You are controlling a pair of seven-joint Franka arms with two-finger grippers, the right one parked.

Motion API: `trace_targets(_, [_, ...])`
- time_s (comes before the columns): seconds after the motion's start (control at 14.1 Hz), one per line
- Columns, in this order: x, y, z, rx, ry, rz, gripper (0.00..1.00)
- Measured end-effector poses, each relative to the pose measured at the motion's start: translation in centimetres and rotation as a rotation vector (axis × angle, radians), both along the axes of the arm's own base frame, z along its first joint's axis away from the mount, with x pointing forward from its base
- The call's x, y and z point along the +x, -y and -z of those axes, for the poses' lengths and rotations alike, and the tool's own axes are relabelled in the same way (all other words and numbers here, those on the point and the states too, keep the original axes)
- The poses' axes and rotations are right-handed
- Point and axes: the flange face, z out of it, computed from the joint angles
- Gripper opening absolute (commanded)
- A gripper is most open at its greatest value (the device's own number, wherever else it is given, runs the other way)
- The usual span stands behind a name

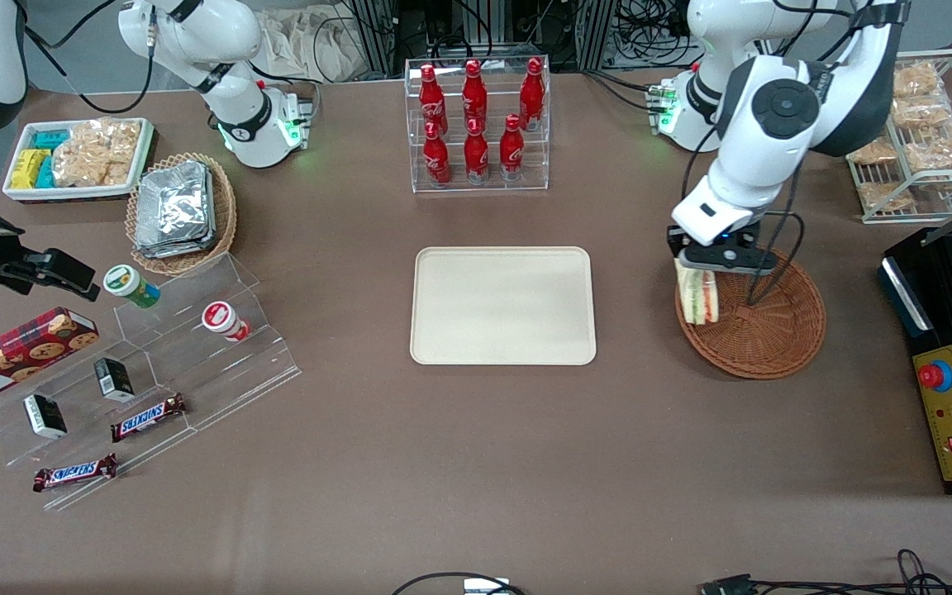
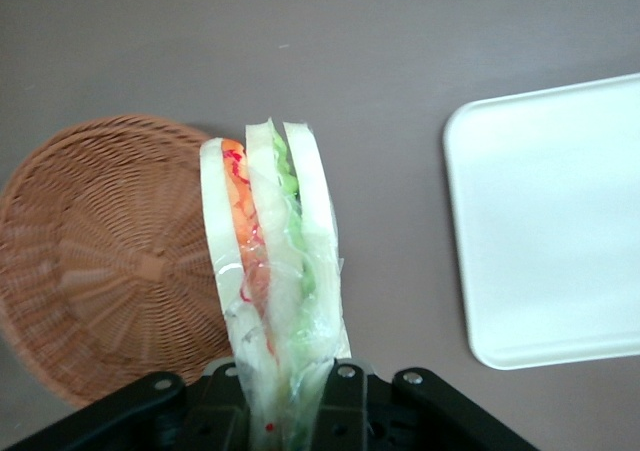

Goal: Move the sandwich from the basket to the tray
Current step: 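Carry the sandwich with the left gripper over the cream tray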

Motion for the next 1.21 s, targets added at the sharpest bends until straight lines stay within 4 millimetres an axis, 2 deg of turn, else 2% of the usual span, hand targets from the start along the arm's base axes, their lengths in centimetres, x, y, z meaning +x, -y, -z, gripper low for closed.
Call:
trace_targets(0.28, [-0.3, 6.8, 0.6, -0.049, -0.025, 0.072, 0.19])
trace_targets(0.43, [-0.4, 9.1, 1.1, -0.067, -0.039, 0.087, 0.19])
trace_targets(0.71, [-0.8, 11.9, 3.2, -0.096, -0.077, 0.105, 0.2])
trace_targets(1.21, [-1.7, 15.5, 9.8, -0.06, -0.081, 0.043, 0.2])
